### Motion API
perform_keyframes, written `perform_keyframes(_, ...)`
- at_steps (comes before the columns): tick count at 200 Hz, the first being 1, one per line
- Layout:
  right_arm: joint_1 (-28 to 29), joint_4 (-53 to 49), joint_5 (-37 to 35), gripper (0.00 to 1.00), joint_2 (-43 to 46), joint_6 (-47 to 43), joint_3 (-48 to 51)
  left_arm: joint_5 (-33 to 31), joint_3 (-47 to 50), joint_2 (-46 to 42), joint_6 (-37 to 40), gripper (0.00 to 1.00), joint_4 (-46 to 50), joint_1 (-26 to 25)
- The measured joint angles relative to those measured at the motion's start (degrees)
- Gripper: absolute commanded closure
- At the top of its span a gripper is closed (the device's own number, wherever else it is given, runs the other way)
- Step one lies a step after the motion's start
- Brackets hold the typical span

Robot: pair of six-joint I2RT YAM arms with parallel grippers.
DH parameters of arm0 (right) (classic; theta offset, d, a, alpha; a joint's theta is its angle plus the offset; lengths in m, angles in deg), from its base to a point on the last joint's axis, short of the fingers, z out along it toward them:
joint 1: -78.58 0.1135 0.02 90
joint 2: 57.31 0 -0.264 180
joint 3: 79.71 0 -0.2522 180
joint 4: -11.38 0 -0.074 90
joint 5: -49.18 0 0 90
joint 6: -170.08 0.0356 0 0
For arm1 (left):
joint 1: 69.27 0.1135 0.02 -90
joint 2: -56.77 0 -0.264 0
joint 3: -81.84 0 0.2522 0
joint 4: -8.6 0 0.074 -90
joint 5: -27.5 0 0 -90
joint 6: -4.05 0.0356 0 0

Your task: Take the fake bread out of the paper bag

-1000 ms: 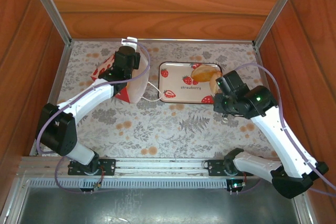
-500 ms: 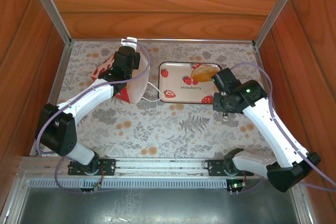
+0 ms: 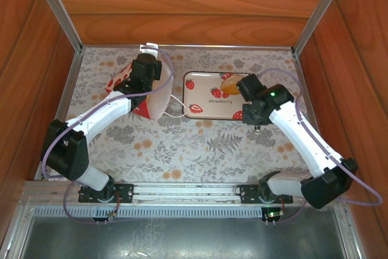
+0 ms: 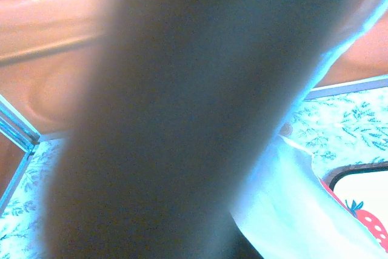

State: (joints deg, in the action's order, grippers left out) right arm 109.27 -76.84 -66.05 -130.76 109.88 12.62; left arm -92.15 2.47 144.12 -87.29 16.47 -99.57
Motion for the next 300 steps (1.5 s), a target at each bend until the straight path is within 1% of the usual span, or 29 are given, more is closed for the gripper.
perform_keyframes(44, 0.00, -0.09, -3.02, 0.93, -3.74, -0.66, -0.20, 0.00, 0.00, 0.00, 0.00, 1.00, -0.02, 0.00)
perform_keyframes(71, 0.00, 0.02, -3.08, 0.92, -5.64, -0.87, -0.85, 0.00, 0.00, 0.00, 0.00, 1.00, -0.02, 0.00)
perform_keyframes(97, 0.07, 0.42, -1.84, 0.89, -7.48, -1.03, -1.31, 0.00, 0.00, 0.00, 0.00, 1.00, 0.00, 0.00)
perform_keyframes(108, 0.24, 0.63, -1.38, 0.86, -8.28, -0.98, -1.62, 0.00, 0.00, 0.00, 0.00, 1.00, 0.00, 0.00)
perform_keyframes(159, 4.44, 1.40, 2.45, 0.76, -11.15, -0.72, -2.19, 0.00, 0.00, 0.00, 0.02, 1.00, -0.02, 0.00)
perform_keyframes(187, 6.64, 1.46, 4.28, 0.73, -14.95, -0.68, -3.08, 0.04, 0.00, 0.00, 0.00, 1.00, 0.00, 0.00)
perform_keyframes(233, 8.35, 0.83, 6.34, 0.63, -21.07, -0.83, -5.18, 0.81, 0.00, 0.00, 0.02, 1.00, 0.02, 0.22)
perform_keyframes(265, 9.14, 0.31, 7.02, 0.61, -23.08, -0.85, -6.88, 1.09, 0.00, 0.00, 0.02, 1.00, 0.00, 0.31)
perform_keyframes(300, 9.46, 0.17, 7.67, 0.60, -23.41, -1.09, -7.41, 1.29, 0.00, 0.00, 0.00, 1.00, 0.02, 0.31)
